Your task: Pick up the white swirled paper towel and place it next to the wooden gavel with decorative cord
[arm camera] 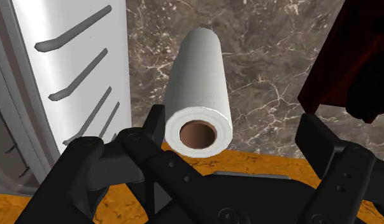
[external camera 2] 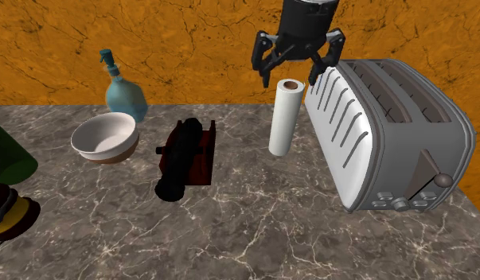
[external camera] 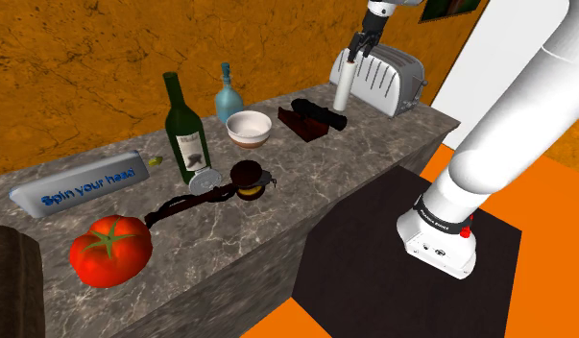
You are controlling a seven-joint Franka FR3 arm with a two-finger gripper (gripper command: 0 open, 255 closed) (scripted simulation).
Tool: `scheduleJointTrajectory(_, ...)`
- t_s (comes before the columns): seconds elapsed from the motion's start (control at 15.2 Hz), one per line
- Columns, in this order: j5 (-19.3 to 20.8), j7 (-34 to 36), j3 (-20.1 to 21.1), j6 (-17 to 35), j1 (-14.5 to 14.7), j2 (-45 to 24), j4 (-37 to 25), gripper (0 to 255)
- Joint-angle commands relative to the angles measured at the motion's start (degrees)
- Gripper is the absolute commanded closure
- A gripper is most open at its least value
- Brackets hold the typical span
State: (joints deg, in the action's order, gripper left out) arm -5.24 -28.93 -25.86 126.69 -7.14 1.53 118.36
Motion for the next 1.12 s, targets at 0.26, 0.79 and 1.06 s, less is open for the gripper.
scheduleJointTrajectory(0.26, -3.8, -3.0, -0.8, 3.7, -0.9, -5.4, -1.6, 0)
scheduleJointTrajectory(0.79, -5.1, -3.9, -0.6, 5.9, -1.0, -7.2, -0.9, 0)
scheduleJointTrajectory(1.06, -5.1, -3.9, -0.6, 5.9, -1.0, -7.2, -0.9, 255)
